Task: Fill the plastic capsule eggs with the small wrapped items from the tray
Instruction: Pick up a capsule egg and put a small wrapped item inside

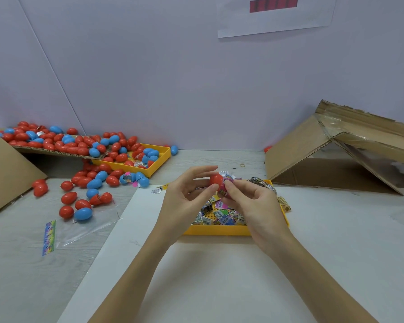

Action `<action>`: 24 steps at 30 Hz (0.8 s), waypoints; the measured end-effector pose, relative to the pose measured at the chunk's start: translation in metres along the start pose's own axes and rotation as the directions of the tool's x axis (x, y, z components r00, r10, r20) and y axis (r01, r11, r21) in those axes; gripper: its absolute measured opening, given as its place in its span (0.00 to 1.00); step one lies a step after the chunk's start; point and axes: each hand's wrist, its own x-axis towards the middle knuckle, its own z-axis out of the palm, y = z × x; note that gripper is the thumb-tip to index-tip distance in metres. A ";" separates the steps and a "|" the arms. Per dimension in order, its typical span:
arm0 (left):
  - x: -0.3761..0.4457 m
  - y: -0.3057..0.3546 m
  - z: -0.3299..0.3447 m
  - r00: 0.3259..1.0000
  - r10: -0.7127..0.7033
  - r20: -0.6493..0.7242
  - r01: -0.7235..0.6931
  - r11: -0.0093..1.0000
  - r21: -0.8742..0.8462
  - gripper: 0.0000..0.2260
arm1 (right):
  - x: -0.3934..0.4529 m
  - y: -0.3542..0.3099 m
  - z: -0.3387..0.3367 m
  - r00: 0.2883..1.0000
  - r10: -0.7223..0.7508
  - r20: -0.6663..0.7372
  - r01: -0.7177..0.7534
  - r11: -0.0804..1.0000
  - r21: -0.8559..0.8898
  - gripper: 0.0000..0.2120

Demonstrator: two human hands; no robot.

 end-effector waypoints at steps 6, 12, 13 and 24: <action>0.001 -0.001 -0.003 0.987 0.157 0.024 -0.159 0.969 0.191 0.20 | -0.002 -0.010 -0.003 0.957 0.231 0.174 -0.265 0.940 0.214 0.13; 0.002 -0.004 -0.007 0.973 0.232 0.013 -0.226 0.933 0.278 0.19 | -0.002 -0.021 -0.004 0.839 0.442 0.318 -0.524 0.814 0.251 0.12; 0.002 -0.005 -0.006 0.968 0.252 0.011 -0.244 0.924 0.294 0.19 | -0.002 -0.022 -0.004 0.822 0.456 0.341 -0.549 0.793 0.264 0.11; 0.001 -0.007 0.004 0.960 0.277 0.031 -0.269 0.891 0.365 0.15 | -0.002 -0.019 -0.005 0.753 0.511 0.414 -0.653 0.659 0.373 0.10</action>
